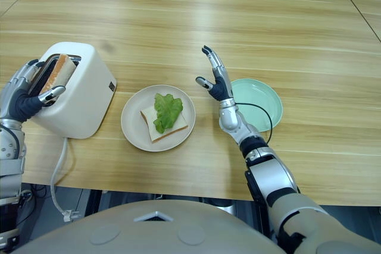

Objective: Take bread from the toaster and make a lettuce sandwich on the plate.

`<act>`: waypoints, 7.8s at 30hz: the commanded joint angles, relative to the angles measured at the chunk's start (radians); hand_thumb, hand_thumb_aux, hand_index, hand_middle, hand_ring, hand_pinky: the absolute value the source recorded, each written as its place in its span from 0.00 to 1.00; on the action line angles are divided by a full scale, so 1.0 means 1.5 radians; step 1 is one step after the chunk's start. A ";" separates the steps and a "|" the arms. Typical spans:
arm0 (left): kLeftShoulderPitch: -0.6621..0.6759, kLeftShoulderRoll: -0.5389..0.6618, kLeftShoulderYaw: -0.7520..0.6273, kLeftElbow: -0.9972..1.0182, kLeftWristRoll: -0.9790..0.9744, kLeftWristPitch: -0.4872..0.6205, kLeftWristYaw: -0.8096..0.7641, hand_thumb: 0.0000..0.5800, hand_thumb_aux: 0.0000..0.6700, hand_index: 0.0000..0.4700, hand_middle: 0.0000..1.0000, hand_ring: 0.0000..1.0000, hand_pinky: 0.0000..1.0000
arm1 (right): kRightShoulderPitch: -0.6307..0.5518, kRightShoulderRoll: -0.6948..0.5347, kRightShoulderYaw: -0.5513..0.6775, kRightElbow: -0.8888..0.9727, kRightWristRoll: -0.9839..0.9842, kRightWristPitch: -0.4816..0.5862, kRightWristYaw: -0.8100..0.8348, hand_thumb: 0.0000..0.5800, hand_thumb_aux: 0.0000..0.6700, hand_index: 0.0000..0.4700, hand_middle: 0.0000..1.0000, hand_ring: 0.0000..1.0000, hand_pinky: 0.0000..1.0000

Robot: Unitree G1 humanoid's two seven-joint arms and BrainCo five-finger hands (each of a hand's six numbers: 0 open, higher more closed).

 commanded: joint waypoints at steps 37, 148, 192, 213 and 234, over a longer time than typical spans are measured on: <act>-0.070 -0.025 0.125 -0.072 -0.062 -0.130 0.129 1.00 1.00 0.98 1.00 1.00 1.00 | 0.000 0.019 0.006 0.033 -0.021 0.015 -0.029 0.00 0.00 0.00 0.00 0.00 0.00; -0.225 -0.177 -0.400 0.258 -0.170 -0.115 -0.169 1.00 1.00 0.98 1.00 1.00 1.00 | 0.045 -0.223 0.410 -0.303 -0.568 0.193 -0.262 0.00 0.00 0.00 0.00 0.00 0.00; -0.193 -0.132 -0.406 0.133 -0.029 0.032 -0.126 0.00 0.00 0.00 0.00 0.00 0.00 | 0.002 -0.146 0.437 -0.091 -0.470 0.128 -0.239 0.00 0.00 0.00 0.00 0.00 0.00; -0.230 -0.188 -0.330 -0.016 -0.024 0.098 -0.065 0.00 0.00 0.00 0.00 0.00 0.00 | 0.003 -0.125 0.374 -0.057 -0.321 0.027 -0.160 0.00 0.00 0.00 0.00 0.00 0.00; -0.156 -0.123 -0.243 -0.227 -0.694 0.101 -0.384 1.00 1.00 0.98 1.00 1.00 1.00 | 0.158 -0.352 0.140 -0.892 0.819 0.282 0.718 1.00 1.00 0.98 1.00 1.00 1.00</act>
